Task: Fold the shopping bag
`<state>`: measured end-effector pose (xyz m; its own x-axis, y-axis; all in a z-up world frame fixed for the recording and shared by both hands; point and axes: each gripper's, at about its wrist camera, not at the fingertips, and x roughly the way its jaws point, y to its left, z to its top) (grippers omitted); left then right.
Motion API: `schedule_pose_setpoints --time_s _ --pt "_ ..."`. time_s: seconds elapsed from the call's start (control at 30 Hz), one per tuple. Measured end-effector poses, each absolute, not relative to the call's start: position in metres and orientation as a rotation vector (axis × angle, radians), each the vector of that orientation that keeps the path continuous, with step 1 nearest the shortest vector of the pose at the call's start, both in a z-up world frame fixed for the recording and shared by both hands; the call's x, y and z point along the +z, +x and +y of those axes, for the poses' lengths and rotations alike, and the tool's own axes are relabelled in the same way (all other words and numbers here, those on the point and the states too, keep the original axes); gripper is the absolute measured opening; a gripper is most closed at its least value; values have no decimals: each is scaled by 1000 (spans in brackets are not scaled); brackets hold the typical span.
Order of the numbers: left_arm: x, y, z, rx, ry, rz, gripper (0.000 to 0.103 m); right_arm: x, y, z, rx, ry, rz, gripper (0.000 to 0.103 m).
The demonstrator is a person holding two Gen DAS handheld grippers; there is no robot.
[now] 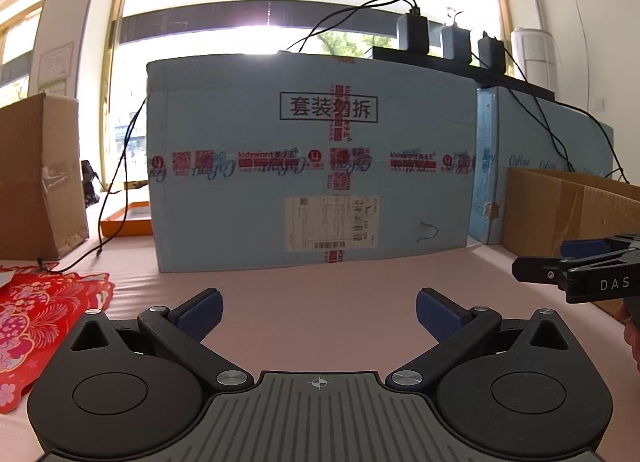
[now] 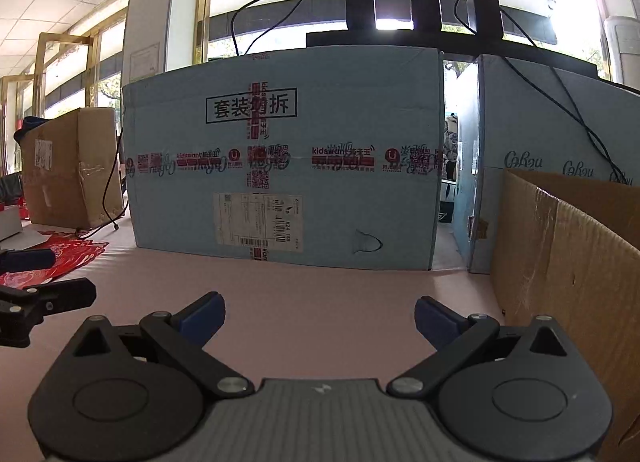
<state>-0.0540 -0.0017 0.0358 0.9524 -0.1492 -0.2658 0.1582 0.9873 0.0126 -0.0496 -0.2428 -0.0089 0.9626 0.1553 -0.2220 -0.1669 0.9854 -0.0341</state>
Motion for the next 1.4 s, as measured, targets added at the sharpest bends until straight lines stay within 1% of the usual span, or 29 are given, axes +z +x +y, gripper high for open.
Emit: schedule_pose_setpoints --time_s 0.1,0.37,0.53,0.8,0.97,1.27,1.4 --pt "33 -51 7 -79 30 280 103 -15 -45 -249 187 -47 273 103" --pt "25 -41 14 -13 28 353 103 -21 -37 -258 143 -20 308 103" --pt "17 -29 8 13 71 454 103 -25 -30 -259 125 -22 344 103" --pt "4 -13 17 86 35 590 103 -32 -18 -252 93 -55 413 103" --pt "-1 -7 20 77 21 633 103 -35 -13 -254 67 -43 442 103" --pt "-3 -6 23 72 1 646 103 -41 0 -259 65 0 525 103" --pt "-3 -6 23 72 1 648 103 -44 3 -252 46 -47 546 103"
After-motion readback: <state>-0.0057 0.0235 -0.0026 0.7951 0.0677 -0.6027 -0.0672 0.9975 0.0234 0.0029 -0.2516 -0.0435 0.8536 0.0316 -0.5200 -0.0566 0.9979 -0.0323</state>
